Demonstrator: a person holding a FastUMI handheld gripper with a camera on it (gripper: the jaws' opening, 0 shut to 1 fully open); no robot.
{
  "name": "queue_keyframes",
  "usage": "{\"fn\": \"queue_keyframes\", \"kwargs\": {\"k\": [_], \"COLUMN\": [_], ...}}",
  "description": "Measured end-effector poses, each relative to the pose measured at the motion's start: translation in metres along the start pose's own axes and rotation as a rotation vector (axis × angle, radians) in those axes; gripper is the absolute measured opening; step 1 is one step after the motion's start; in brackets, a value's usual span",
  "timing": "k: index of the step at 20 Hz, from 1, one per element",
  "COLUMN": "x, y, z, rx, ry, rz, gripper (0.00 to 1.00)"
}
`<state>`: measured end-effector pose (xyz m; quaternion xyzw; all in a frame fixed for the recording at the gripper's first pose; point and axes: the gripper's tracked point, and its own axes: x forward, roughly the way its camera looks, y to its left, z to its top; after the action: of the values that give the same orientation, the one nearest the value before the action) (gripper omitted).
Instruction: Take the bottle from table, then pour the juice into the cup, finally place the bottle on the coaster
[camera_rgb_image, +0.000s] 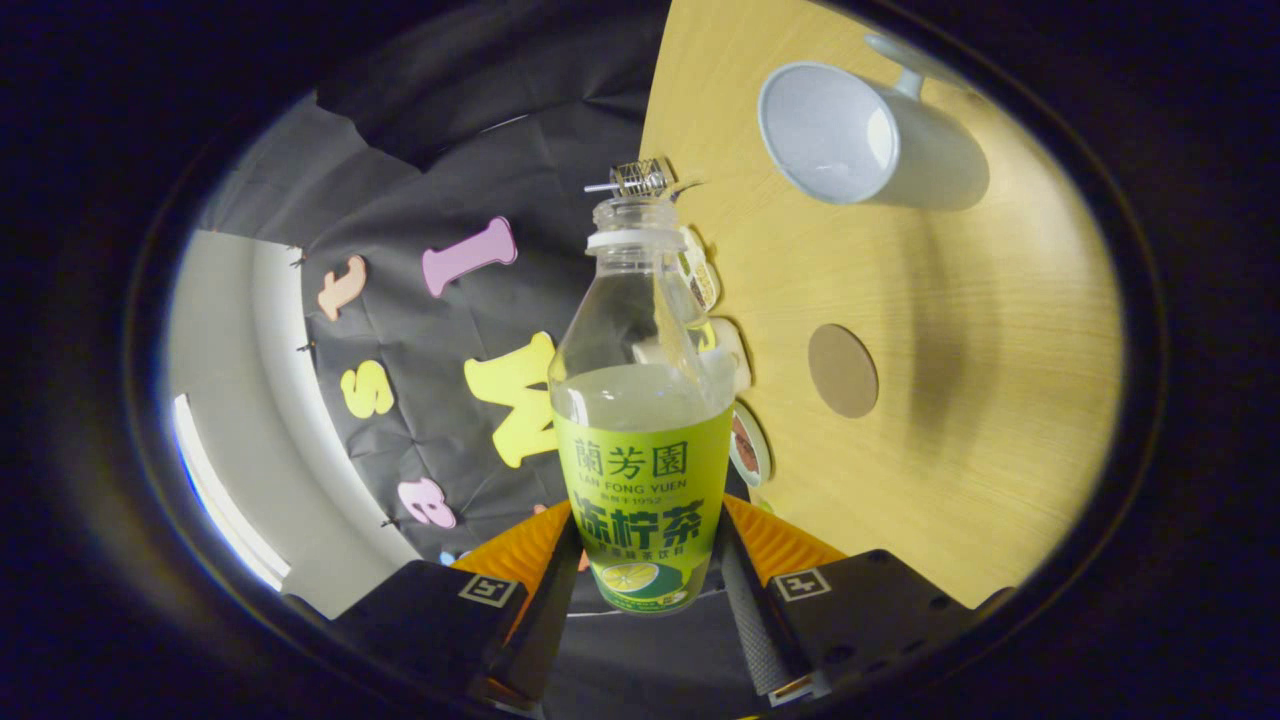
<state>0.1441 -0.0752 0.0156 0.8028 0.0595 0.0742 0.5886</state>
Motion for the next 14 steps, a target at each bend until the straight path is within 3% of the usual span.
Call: {"fn": "queue_keyframes", "kwargs": {"k": [14], "x": [0.0016], "y": [0.0006], "z": [-0.0033], "rx": [0.048], "ry": [0.02], "rz": [0.0], "gripper": [0.77]}}
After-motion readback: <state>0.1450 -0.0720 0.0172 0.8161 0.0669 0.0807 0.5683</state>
